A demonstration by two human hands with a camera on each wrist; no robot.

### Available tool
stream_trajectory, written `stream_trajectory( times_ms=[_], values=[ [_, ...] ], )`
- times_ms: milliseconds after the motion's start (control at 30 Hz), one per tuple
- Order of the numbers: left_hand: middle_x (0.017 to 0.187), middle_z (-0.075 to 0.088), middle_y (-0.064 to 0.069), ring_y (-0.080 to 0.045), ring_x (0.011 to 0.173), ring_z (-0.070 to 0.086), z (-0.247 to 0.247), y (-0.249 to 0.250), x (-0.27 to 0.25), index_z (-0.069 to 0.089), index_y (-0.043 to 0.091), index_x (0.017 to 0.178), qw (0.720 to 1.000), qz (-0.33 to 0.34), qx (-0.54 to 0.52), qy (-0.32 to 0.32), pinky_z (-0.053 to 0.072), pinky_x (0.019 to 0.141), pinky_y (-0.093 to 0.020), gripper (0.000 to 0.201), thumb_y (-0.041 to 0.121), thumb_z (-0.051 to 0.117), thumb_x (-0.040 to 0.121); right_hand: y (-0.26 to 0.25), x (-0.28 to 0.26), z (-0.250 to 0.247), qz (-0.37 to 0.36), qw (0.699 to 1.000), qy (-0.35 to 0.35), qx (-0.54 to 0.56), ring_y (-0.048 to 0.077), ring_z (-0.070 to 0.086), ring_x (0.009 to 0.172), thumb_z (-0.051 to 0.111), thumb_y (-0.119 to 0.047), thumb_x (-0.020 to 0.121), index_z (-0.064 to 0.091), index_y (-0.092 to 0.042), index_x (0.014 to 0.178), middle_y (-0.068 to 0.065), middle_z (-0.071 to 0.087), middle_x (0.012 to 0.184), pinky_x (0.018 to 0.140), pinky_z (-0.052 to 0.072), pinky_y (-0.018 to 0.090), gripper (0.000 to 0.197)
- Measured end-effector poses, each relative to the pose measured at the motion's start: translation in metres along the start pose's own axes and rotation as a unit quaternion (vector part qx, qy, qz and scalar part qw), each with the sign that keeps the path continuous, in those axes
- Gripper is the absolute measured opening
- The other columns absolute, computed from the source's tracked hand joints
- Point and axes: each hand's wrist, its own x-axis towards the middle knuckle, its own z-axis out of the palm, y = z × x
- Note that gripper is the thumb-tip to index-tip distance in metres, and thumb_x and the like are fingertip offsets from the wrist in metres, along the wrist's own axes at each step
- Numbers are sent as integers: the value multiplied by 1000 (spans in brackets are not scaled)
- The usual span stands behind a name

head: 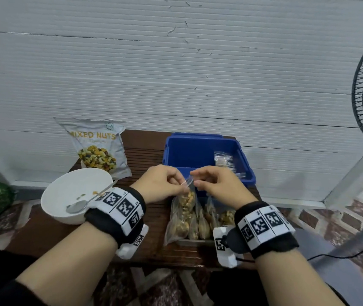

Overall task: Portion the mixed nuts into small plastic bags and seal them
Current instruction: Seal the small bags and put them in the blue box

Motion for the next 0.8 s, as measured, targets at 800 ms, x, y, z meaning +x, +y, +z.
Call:
stream_trajectory(
  times_ms=[800],
  values=[
    [73,67,12,5,65,59,14,8,15,62,27,84,976,45,-159,142,46,68,-10,22,12,77,79,6,0,-19,-59,985,135,90,16,61,73,69,2,81,48,-23,89,4,65,74,82,53,39,34]
  ],
)
